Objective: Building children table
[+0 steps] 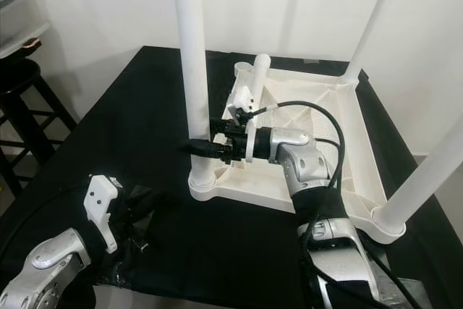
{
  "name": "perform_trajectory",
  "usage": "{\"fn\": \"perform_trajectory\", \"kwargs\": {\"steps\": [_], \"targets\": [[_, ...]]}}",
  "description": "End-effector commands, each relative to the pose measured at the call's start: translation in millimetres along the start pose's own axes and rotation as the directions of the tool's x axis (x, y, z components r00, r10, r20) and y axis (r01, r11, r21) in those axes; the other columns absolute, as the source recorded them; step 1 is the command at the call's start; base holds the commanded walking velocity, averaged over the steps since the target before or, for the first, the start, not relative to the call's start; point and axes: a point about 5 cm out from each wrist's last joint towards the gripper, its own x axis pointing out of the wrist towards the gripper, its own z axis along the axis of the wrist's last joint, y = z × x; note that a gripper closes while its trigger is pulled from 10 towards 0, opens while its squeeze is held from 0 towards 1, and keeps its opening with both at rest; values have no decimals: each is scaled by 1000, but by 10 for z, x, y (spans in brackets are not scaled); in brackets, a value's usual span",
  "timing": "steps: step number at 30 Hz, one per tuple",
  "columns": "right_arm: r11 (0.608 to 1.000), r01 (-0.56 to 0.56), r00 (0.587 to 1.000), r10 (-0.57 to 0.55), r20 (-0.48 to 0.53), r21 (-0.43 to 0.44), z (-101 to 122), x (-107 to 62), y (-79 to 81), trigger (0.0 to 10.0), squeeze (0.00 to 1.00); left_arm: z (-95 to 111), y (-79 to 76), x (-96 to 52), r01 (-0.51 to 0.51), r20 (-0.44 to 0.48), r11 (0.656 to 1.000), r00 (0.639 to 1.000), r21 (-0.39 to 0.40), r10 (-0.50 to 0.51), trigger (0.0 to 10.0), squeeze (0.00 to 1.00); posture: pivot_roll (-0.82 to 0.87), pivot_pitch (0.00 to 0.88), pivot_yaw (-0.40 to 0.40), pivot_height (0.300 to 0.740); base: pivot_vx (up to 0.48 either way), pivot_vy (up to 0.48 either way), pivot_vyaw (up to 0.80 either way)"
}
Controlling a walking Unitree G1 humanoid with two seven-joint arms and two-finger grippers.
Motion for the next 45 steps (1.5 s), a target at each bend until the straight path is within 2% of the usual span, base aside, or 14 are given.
{"fn": "perform_trajectory", "kwargs": {"steps": [1, 11, 16, 18, 19, 20, 21, 28, 29, 30, 33, 34, 44, 45], "targets": [[997, -74, 997, 74, -20, 25, -98, 64, 47, 0, 0, -37, -21, 6, 1, -6, 1000, 1000, -9, -1, 10000, 0, 69, 24, -33, 740, 0, 0, 0], [995, -97, 994, 96, -47, -15, -150, -58, 51, 0, 0, -21, -42, 16, 1, 2, 1000, 1000, -13, -1, 10000, 0, 45, 40, -39, 740, 0, 0, 0], [996, 71, 994, -75, -76, -50, -255, -12, 231, 0, 0, -9, -35, 7, 0, 7, 1000, 1000, -16, 0, 10000, 0, 22, 54, -41, 740, 0, 0, 0], [912, 410, 911, -409, -51, 4, -410, 144, 318, 0, 0, -3, -19, -5, 1, 7, 1000, 1000, -15, -1, 10000, 0, 12, 62, -41, 740, 0, 0, 0], [796, 597, 801, -587, -118, 96, -714, 188, 510, 0, 0, 3, -5, -12, 0, 7, 1000, 1000, -15, 0, 10000, 0, -5, 69, -34, 740, 0, 0, 0], [796, 597, 801, -587, -118, 96, -714, 188, 510, 0, 0, 3, -5, -12, 0, 7, 1000, 1000, -15, 0, 10000, 0, -5, 69, -34, 740, 0, 0, 0], [692, 707, 707, -683, -185, 147, -906, 185, 660, 0, 0, 7, 4, -16, 0, 8, 1000, 1000, -15, 0, 10000, 0, -5, 69, -34, 740, 0, 0, 0], [716, 682, 730, -677, -91, 149, -739, 198, 457, 0, 0, -8, 30, 20, 16, 0, 1000, 1000, -21, -16, 10000, 0, 2, 55, -28, 740, 0, 0, 0], [768, 626, 779, -621, -86, 132, -709, 271, 498, 0, 0, -10, 34, 16, 18, -1, 1000, 1000, -24, -18, 10000, 0, -6, 49, -27, 740, 0, 0, 0], [788, 601, 799, -596, -82, 132, -693, 292, 513, 10000, 0, -6, 38, 12, 2, 7, 1000, 1000, -23, -2, 10000, 0, -2, 51, -25, 740, 0, 0, 0], [814, 564, 826, -559, -74, 140, -673, 313, 534, 10000, 0, -3, 43, 10, -10, 11, 1000, 1000, -22, 10, 10000, 0, -2, 51, -25, 740, 0, 0, 0], [832, 534, 845, -530, -69, 149, -639, 319, 566, 10000, 1000, -2, 44, 10, -18, 14, 1000, 1000, -21, 18, 10000, 0, 3, 47, -27, 740, 0, 0, 0], [980, 196, 981, -196, 0, 22, -254, 296, 586, 10000, 1000, -12, 37, 26, -12, 12, 1000, 1000, -23, 13, 10000, 0, 9, 37, -31, 740, 0, 0, 0], [994, 103, 995, -103, 14, -37, -141, 246, 540, 10000, 0, -15, 37, 30, -11, 12, 1000, 1000, -24, 11, 10000, 0, 7, 35, -31, 740, 0, 0, 0]]}}
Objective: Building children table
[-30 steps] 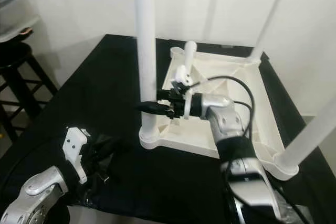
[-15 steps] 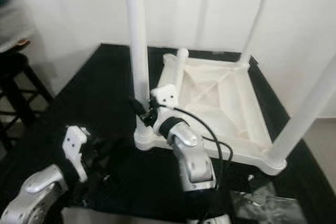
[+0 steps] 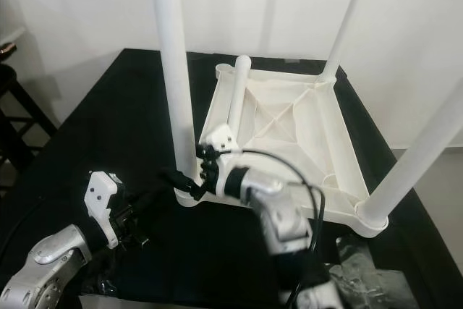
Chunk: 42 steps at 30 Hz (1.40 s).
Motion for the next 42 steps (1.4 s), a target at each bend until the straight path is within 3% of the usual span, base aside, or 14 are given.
{"fn": "perform_trajectory", "kwargs": {"steps": [1, 4, 11, 12, 20, 28, 30, 32, 34, 35, 36, 37, 40, 42], "targets": [[983, -167, 985, 170, 32, -73, 132, -23, -58, 10000, 0, -26, 4, -4, -2, -5, 1000, 1000, -2, 2, 10000, 0, 7, 32, -30, 740, 0, 0, 0], [965, -248, 967, 251, 31, -80, 231, -18, -242, 10000, 0, -30, 5, 4, -1, -6, 1000, 1000, -1, 1, 10000, 0, 16, 30, -32, 740, 0, 0, 0], [957, -286, 958, 285, -19, -45, 233, 68, -419, 10000, 0, -36, -3, 13, -5, -8, 1000, 1000, 5, 5, 10000, 0, 31, 26, -41, 740, 0, 0, 0], [948, -318, 948, 317, -30, -25, 216, 81, -423, 0, 0, -38, -6, 13, -7, -9, 1000, 1000, 6, 7, 10000, 0, 35, 26, -44, 740, 0, 0, 0], [919, -395, 918, 395, -28, 2, 185, 81, -431, 0, 0, -40, -12, 10, -10, -9, 1000, 1000, 8, 10, 10000, 0, 34, 26, -40, 740, 0, 0, 0], [956, -293, 956, 293, -22, -20, 107, 19, -490, 0, 0, -46, -19, 9, -5, -9, 1000, 1000, 4, 5, 10000, 0, 21, 25, -36, 740, 0, 0, 0], [973, -228, 974, 227, -25, -35, 82, 4, -483, 0, 0, -46, -22, 8, -4, -8, 1000, 1000, 2, 4, 10000, 0, 20, 27, -40, 740, 0, 0, 0], [1000, -24, 1000, 24, -4, -2, -18, 11, -419, 0, 0, -45, -25, 3, -4, -7, 1000, 1000, 2, 4, 10000, 0, 20, 29, -48, 740, 0, 0, 0], [1000, -24, 1000, 24, -4, -2, -18, 11, -419, 0, 0, -45, -25, 3, -4, -7, 1000, 1000, 2, 4, 10000, 0, 20, 29, -48, 740, 0, 0, 0], [985, 173, 983, -173, 63, -4, -49, 43, -397, 0, 0, -42, -24, -4, -5, -6, 1000, 1000, 3, 5, 10000, 0, 11, 36, -58, 740, 0, 0, 0], [856, 470, 856, -501, 124, 214, -199, 24, -370, 0, 0, -36, -14, -13, -7, -5, 1000, 1000, 3, 7, 10000, 0, -10, 43, -55, 740, 0, 0, 0], [810, 560, 813, -578, 74, 171, -397, 24, -146, 0, 0, -26, -1, -18, -9, -1, 1000, 1000, 2, 9, 10000, 0, -19, 49, -44, 740, 0, 0, 0], [854, 513, 849, -519, 101, 83, -315, 122, 14, 0, 0, -29, 28, -23, -10, -1, 1000, 1000, 2, 10, 10000, 0, -43, 47, -23, 740, 0, 0, 0], [863, 492, 867, -498, 30, 116, -425, 131, -15, 0, 0, -26, 26, -10, -12, 3, 1000, 1000, 3, 12, 10000, 0, -31, 35, -37, 740, 0, 0, 0]]}}
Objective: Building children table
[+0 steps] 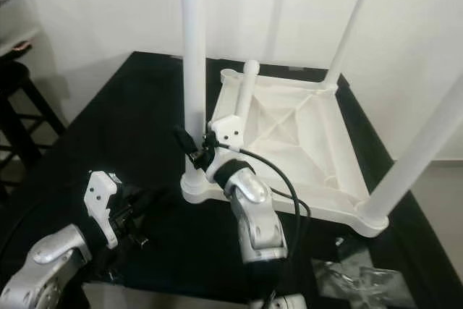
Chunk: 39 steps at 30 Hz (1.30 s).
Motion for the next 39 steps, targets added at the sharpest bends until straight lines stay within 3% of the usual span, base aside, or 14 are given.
{"fn": "perform_trajectory", "kwargs": {"steps": [1, 4, 5, 7, 8, 9, 10, 11, 18, 19, 25, 36, 37, 39], "targets": [[993, 46, 987, -28, -156, 113, -298, -54, -117, 0, 0, -30, 6, 9, 7, -12, 1000, 1000, -4, -7, 10000, 0, -7, 38, -48, 740, 0, 0, 0], [981, 86, 979, -51, -196, 172, -354, -60, -133, 0, 0, -34, 9, 18, 15, -18, 1000, 1000, -3, -15, 10000, 0, -21, 34, -41, 740, 0, 0, 0], [983, 81, 979, -48, -197, 163, -337, -61, -98, 8275, 0, -33, 14, 12, 1, -13, 1000, 1000, -2, -1, 10000, 0, -10, 38, -44, 740, 0, 0, 0], [985, 79, 978, -47, -201, 154, -330, -67, -72, 8275, 0, -31, 16, 7, -11, -8, 1000, 1000, -1, 11, 10000, 0, -10, 38, -44, 740, 0, 0, 0], [985, 22, 983, 10, -182, 173, -284, -70, -25, 10000, 780, -28, 21, 3, -22, -4, 1000, 1000, 3, 22, 10000, 0, -12, 35, -44, 740, 0, 0, 0], [980, -53, 984, 84, -158, 193, -217, -77, 39, 10000, 1000, -26, 22, 7, -27, -2, 1000, 1000, 4, 27, 10000, 0, -11, 34, -43, 740, 0, 0, 0], [980, -53, 984, 84, -158, 193, -217, -77, 39, 10000, 1000, -26, 22, 7, -27, -2, 1000, 1000, 4, 27, 10000, 0, -11, 34, -43, 740, 0, 0, 0], [945, -277, 950, 297, -101, 174, -57, -87, 136, 10000, 1000, -28, 26, 13, -25, -4, 1000, 1000, 6, 25, 10000, 0, -10, 30, -41, 740, 0, 0, 0], [850, -523, 846, 526, -89, 59, 157, -81, 63, 10000, 1000, -35, 25, 21, -18, -8, 1000, 1000, 5, 18, 10000, 0, -5, 25, -38, 740, 0, 0, 0], [806, -591, 801, 592, -91, 36, 224, -69, 13, 10000, 0, -36, 24, 23, -16, -9, 1000, 1000, 5, 16, 10000, 0, -5, 25, -38, 740, 0, 0, 0], [660, -751, 654, 748, -114, 21, 443, 42, -147, 10000, 0, -43, 18, 25, -16, -11, 1000, 1000, 5, 16, 10000, 0, 10, 24, -39, 740, 0, 0, 0], [551, -831, 536, 830, -156, 79, 455, 168, -201, 9294, 0, -45, 1, 26, -14, -12, 1000, 1000, 3, 14, 10000, 0, 23, 27, -43, 740, 0, 0, 0], [532, -842, 515, 842, -160, 90, 444, 183, -211, 1961, 0, -44, -2, 26, -14, -11, 1000, 1000, 3, 14, 10000, 0, 23, 28, -43, 740, 0, 0, 0], [514, -852, 497, 853, -158, 101, 439, 179, -218, 0, 0, -42, -5, 27, -14, -11, 1000, 1000, 3, 14, 10000, 0, 23, 31, -43, 740, 0, 0, 0]]}}
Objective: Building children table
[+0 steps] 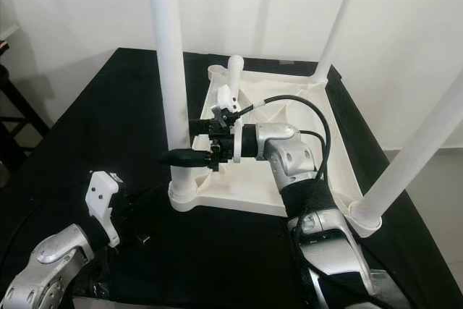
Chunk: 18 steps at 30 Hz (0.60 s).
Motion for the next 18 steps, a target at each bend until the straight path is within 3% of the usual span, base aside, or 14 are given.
{"fn": "perform_trajectory", "kwargs": {"steps": [1, 10, 14, 17, 18], "targets": [[995, -102, 995, 102, -7, 14, -42, 80, 53, 0, 0, -11, -14, -5, -2, -5, 1000, 1000, 2, 2, 10000, 0, 23, 31, -43, 740, 0, 0, 0], [997, -80, 997, 80, -8, 0, -68, -30, 38, 0, 0, -11, -14, -5, 1, -4, 1000, 1000, -2, -1, 10000, 0, 11, 32, -38, 740, 0, 0, 0], [986, 167, 986, -167, -5, -30, -187, -59, 125, 0, 0, -4, -13, -13, 4, -2, 1000, 1000, -4, -4, 10000, 0, 1, 41, -41, 740, 0, 0, 0], [965, 261, 965, -262, 8, 6, -270, -3, 184, 0, 0, -2, -8, -21, 3, -2, 1000, 1000, -3, -3, 10000, 0, -6, 51, -45, 740, 0, 0, 0], [913, 397, 916, -401, 27, 96, -401, 95, 246, 0, 0, -1, -4, -29, 3, -2, 1000, 1000, -3, -3, 10000, 0, -12, 52, -45, 740, 0, 0, 0]]}}
